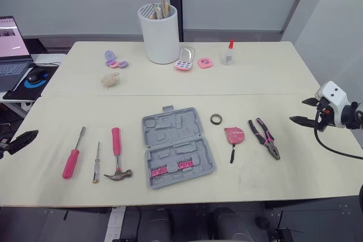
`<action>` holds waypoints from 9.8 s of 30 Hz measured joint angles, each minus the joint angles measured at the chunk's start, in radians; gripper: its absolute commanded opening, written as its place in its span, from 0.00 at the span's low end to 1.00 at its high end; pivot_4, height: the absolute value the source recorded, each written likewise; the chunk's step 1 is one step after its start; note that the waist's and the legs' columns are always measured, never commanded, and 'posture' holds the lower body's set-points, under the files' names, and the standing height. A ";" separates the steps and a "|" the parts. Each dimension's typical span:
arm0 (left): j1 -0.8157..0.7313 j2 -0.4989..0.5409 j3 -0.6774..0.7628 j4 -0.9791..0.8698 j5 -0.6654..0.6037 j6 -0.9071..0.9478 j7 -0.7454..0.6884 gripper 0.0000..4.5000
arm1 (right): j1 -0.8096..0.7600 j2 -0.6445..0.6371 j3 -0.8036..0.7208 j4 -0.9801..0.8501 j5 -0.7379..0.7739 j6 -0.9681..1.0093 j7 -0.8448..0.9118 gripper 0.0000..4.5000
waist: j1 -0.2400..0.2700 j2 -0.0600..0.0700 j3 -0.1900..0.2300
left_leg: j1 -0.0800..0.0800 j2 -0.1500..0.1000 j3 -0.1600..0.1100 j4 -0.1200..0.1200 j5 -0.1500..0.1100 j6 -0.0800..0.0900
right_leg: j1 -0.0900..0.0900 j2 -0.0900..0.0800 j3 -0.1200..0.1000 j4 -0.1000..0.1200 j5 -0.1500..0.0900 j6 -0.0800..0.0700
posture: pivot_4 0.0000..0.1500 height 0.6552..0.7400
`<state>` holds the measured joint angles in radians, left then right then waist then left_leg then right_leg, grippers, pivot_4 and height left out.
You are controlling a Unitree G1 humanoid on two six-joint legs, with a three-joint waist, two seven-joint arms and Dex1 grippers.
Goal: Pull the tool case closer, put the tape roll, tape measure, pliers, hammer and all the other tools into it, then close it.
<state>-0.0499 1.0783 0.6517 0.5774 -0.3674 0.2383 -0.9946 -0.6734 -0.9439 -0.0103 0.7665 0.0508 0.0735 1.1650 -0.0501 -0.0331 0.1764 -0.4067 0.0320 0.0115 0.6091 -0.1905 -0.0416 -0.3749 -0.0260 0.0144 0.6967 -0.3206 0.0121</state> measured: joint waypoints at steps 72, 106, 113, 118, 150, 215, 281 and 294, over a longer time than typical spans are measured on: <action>-0.140 -0.349 -0.796 -0.567 0.300 0.186 0.107 0.00 | -0.106 0.578 0.522 -0.137 -0.385 -0.166 -0.077 0.00 | 0.013 -0.001 0.000 | -0.001 0.000 -0.004 0.002 0.000 0.000 | 0.000 0.003 -0.001 0.001 0.000 0.000 | 1.00 1.00; -0.224 -0.324 -0.903 -0.534 0.356 0.155 -0.132 0.00 | 0.266 0.453 0.456 -0.733 -0.352 0.211 -0.013 0.00 | 0.019 -0.001 0.000 | -0.002 -0.001 -0.004 0.002 0.000 0.000 | 0.001 0.006 0.000 0.000 0.000 0.000 | 1.00 1.00; -0.188 -0.309 -0.903 -0.588 0.356 0.185 -0.138 0.00 | 0.289 0.451 0.456 -0.767 -0.351 0.240 -0.025 0.00 | 0.019 -0.001 -0.001 | -0.002 -0.001 -0.005 0.002 0.000 0.000 | 0.001 0.006 -0.001 0.000 0.000 0.000 | 1.00 1.00; -0.163 -0.304 -0.903 -0.622 0.356 0.200 -0.145 0.00 | 0.311 0.441 0.457 -0.803 -0.344 0.268 -0.019 0.00 | 0.019 -0.001 -0.001 | -0.002 -0.001 -0.005 0.002 0.000 0.000 | 0.001 0.006 -0.001 0.000 0.000 0.000 | 1.00 1.00; -0.092 -0.281 -0.903 -0.694 0.355 0.216 -0.153 0.00 | 0.412 0.412 0.465 -0.942 -0.341 0.351 -0.013 0.00 | 0.019 -0.003 -0.003 | -0.001 -0.001 -0.005 0.002 0.000 0.000 | 0.002 0.007 -0.001 0.000 0.000 0.001 | 1.00 1.00; 0.030 0.062 -0.040 -0.010 -0.057 0.177 -0.261 1.00 | 0.426 -0.059 -0.266 -0.518 0.267 0.231 0.083 0.99 | 0.016 -0.003 0.000 | -0.001 0.002 -0.002 0.002 0.000 0.000 | 0.000 0.003 0.000 -0.001 -0.001 0.000 | 1.00 1.00; -0.115 -0.376 -0.578 -1.008 -0.210 0.287 0.067 1.00 | 0.064 0.454 0.319 -0.507 -0.153 0.229 -0.316 0.39 | 0.017 -0.004 0.000 | -0.003 0.000 -0.005 0.004 0.000 0.000 | 0.000 0.006 0.000 0.000 0.000 0.000 | 1.00 1.00; -0.121 -0.409 -0.586 -1.001 -0.177 0.229 0.086 1.00 | -0.025 0.561 0.347 -0.240 -0.203 0.169 -0.381 0.39 | 0.017 -0.004 0.000 | -0.003 0.000 -0.005 0.004 0.000 0.000 | 0.001 0.006 0.000 0.000 0.000 0.000 | 1.00 1.00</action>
<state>-0.1706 0.6692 0.0655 -0.4234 -0.5448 0.4675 -0.9087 -0.6981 -0.3832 0.3372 0.5268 -0.1524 0.2426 0.7836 -0.0332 -0.0367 0.1761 -0.4096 0.0322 0.0063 0.6126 -0.1906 -0.0418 -0.3742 -0.0203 0.0143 0.6965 -0.3209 0.0119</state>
